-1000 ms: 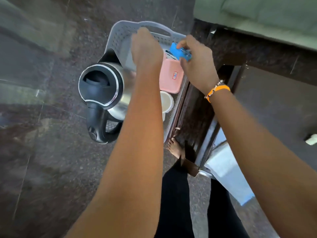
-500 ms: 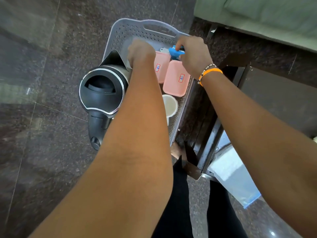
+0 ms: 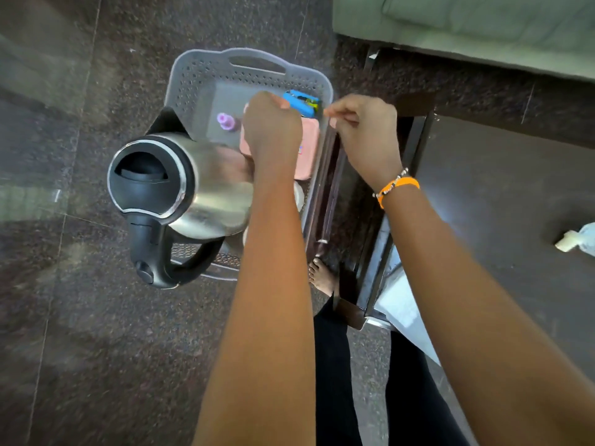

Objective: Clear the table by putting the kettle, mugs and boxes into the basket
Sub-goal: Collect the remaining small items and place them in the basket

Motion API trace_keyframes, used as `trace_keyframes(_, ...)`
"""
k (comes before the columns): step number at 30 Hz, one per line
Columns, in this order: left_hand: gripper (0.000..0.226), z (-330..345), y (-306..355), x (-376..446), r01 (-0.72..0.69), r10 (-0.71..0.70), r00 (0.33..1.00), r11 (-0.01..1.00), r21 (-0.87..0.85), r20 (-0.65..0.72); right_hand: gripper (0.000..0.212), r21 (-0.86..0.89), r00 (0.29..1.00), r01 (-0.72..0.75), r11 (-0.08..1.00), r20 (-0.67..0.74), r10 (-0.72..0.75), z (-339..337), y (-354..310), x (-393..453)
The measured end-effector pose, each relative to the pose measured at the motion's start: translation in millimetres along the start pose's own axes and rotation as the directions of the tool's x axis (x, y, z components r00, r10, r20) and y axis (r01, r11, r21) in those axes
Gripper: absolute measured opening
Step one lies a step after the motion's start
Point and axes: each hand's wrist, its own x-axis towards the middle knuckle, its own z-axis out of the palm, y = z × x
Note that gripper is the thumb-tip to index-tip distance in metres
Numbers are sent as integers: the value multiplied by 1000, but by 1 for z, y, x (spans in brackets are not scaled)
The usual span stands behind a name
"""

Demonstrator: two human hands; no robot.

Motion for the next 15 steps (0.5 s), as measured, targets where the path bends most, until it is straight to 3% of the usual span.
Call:
trace_keyframes(6,26,68,1,-86,1,48,974,977,-213,223,19,82,985,-135,988,-101,143,-54,54,-66)
trace_keyframes(12,25,135,-7,-167,-51,86,884,995,-87,459,14,-8,924,-339,941,-191,331,-118,143,-128)
trace_keyframes(15,25,161,-10,-200,-94,97,830,995,-33,549,22,-90,881,-447,890,-217,421,-151,190,-148)
